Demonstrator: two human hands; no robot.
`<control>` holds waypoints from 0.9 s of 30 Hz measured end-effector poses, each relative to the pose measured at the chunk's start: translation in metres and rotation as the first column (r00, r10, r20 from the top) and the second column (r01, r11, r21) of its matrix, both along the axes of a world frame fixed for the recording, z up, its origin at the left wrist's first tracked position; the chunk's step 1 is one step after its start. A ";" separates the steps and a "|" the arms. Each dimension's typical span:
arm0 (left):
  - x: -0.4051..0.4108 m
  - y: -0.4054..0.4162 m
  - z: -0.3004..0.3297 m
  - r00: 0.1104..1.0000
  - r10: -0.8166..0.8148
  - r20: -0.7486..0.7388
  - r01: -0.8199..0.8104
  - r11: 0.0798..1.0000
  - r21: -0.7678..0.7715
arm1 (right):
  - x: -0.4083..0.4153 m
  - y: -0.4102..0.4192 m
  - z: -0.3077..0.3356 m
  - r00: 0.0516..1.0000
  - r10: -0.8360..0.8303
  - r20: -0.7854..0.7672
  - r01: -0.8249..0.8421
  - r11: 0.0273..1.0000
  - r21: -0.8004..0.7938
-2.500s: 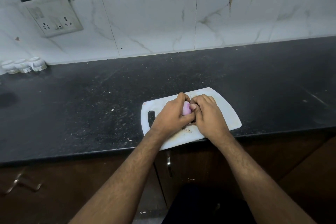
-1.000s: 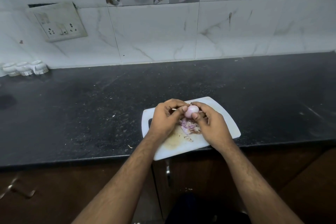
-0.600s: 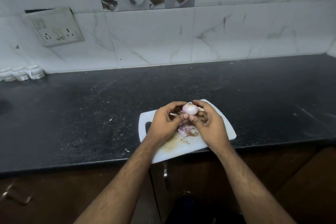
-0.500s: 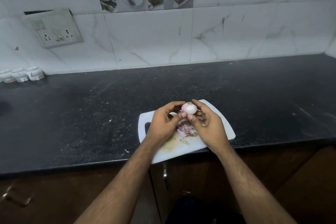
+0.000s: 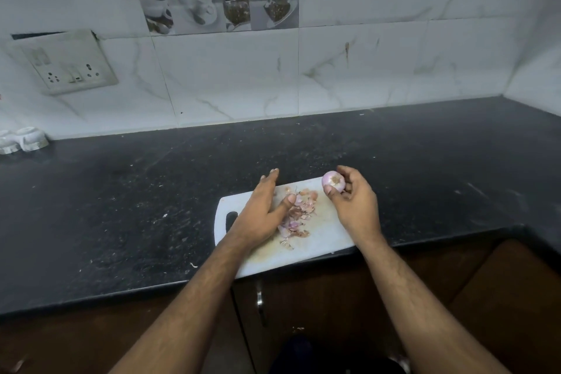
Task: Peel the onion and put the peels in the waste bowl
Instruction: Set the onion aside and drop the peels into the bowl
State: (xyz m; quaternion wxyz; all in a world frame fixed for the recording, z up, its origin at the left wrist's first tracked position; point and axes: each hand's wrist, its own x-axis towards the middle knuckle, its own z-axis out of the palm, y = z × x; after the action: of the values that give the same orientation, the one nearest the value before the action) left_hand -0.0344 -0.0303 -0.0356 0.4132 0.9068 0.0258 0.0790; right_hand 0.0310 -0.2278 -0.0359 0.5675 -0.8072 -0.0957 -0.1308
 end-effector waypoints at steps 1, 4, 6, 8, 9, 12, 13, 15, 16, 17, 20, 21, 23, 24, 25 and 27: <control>0.001 0.001 0.001 1.000 -0.007 -0.024 0.008 1.000 0.027 | 0.003 -0.002 0.000 1.000 0.004 -0.007 -0.004 0.999 -0.051; 0.005 -0.002 0.001 0.997 -0.048 -0.058 0.058 0.984 0.166 | 0.009 -0.002 -0.002 0.999 0.024 -0.043 -0.031 0.984 -0.175; 0.007 -0.002 0.001 0.995 -0.066 -0.076 0.080 0.977 0.199 | 0.011 0.001 -0.003 0.998 0.036 -0.047 -0.047 0.964 -0.261; 0.007 0.001 -0.001 0.994 -0.058 -0.096 0.072 0.986 0.149 | 0.013 0.003 -0.005 0.997 0.070 -0.027 -0.075 0.937 -0.342; 0.006 0.004 -0.002 0.993 -0.054 -0.101 0.064 0.993 0.096 | 0.013 0.003 -0.006 0.996 0.087 -0.016 -0.087 0.924 -0.372; 0.003 0.012 -0.007 0.993 -0.076 -0.089 0.068 0.993 -0.098 | 0.011 0.002 -0.008 0.996 0.089 -0.002 -0.082 0.915 -0.395; 0.003 0.012 -0.007 0.994 -0.075 -0.076 0.063 0.988 -0.144 | 0.009 0.003 -0.007 0.996 0.084 0.015 -0.072 0.919 -0.387; 0.004 0.011 -0.007 0.997 -0.063 -0.046 0.053 0.981 -0.189 | 0.002 0.005 -0.006 0.989 0.100 0.112 -0.050 0.921 -0.385; 0.004 0.010 -0.007 0.998 -0.062 -0.029 0.055 0.980 -0.192 | -0.002 0.006 -0.005 0.975 0.131 0.181 -0.046 0.909 -0.413; 0.003 0.009 -0.007 0.998 -0.065 -0.010 0.062 0.979 -0.193 | -0.006 0.007 -0.006 0.952 0.176 0.248 -0.040 0.880 -0.473; 0.002 0.009 -0.005 0.998 -0.036 0.045 0.044 0.980 -0.192 | -0.011 0.012 -0.010 0.890 0.318 0.327 -0.033 0.761 -0.648; 0.002 0.009 -0.005 0.998 -0.016 0.060 0.028 0.979 -0.201 | -0.012 0.014 -0.009 0.894 0.336 0.298 -0.055 0.741 -0.670; 0.001 0.009 -0.004 0.996 0.019 0.093 0.002 0.975 -0.221 | -0.015 0.021 -0.005 0.909 0.356 0.216 -0.127 0.732 -0.669; 0.001 0.008 -0.005 0.994 0.030 0.109 -0.005 0.975 -0.220 | -0.017 0.026 -0.004 0.913 0.368 0.174 -0.164 0.724 -0.670; 0.000 0.008 -0.005 0.992 0.040 0.121 -0.013 0.976 -0.218 | -0.018 0.032 -0.002 0.917 0.373 0.140 -0.185 0.711 -0.678; 0.000 0.007 -0.004 0.988 0.062 0.139 -0.029 0.972 -0.234 | -0.018 0.043 0.000 0.937 0.343 0.074 -0.203 0.703 -0.682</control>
State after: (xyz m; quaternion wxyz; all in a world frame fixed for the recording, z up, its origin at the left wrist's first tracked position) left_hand -0.0346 -0.0231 -0.0394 0.5147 0.8436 0.0255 0.1507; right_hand 0.0134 -0.1844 -0.0361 0.2438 -0.9154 -0.3099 -0.0805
